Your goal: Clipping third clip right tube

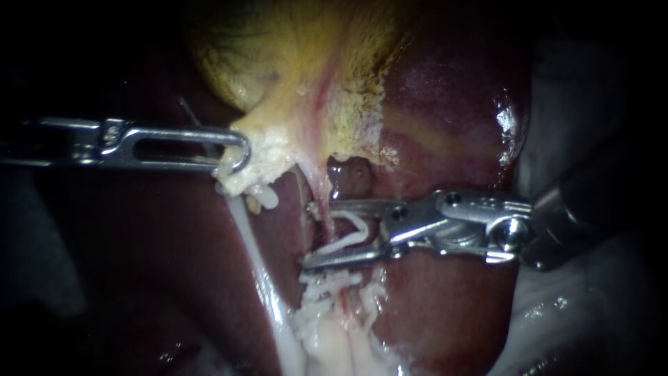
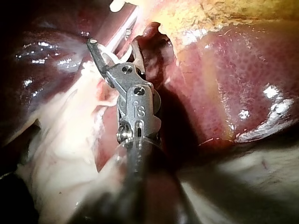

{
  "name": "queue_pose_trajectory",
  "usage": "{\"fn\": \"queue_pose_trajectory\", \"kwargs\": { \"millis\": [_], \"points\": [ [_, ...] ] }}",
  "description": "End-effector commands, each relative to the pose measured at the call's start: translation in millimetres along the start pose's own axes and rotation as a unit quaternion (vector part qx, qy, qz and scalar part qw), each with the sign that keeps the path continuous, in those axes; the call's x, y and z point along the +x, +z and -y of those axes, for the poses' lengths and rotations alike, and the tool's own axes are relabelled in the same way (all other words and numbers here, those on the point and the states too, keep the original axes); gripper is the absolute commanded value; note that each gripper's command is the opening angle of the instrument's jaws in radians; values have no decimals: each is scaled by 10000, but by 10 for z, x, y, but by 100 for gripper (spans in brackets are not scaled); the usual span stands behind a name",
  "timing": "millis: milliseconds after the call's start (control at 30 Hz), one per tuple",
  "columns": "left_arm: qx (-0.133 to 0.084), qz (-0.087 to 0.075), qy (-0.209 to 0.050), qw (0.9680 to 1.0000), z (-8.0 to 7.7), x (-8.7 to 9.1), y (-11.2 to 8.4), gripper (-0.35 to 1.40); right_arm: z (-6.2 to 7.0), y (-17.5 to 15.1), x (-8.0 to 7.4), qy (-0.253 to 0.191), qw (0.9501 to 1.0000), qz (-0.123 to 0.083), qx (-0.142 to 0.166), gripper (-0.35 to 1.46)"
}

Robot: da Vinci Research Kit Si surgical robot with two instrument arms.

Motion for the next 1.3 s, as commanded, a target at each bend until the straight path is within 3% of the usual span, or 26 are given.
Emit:
{"fn": "queue_pose_trajectory", "kwargs": {
  "millis": [33, 233, 400, 567, 1300],
  "points": [
    [5, 0, 2, 10000, 0, 0, 0, -35, 1, 0, 0, 54, 10000, -31, 25, 50],
    [9, -3, 5, 10000, -2, 0, 0, -35, -1, -3, 8, 381, 9982, -376, 263, 50],
    [11, -5, 6, 10000, -3, -1, -1, -35, -4, -9, 24, 712, 9926, -790, 578, 48],
    [11, -5, 6, 10000, -3, -1, -1, -35, -8, -11, 41, 836, 9890, -1038, 635, 47],
    [8, -2, 8, 10000, -3, 0, 0, -35, -22, -17, 62, 918, 9876, -1160, 522, 44]
  ]
}}
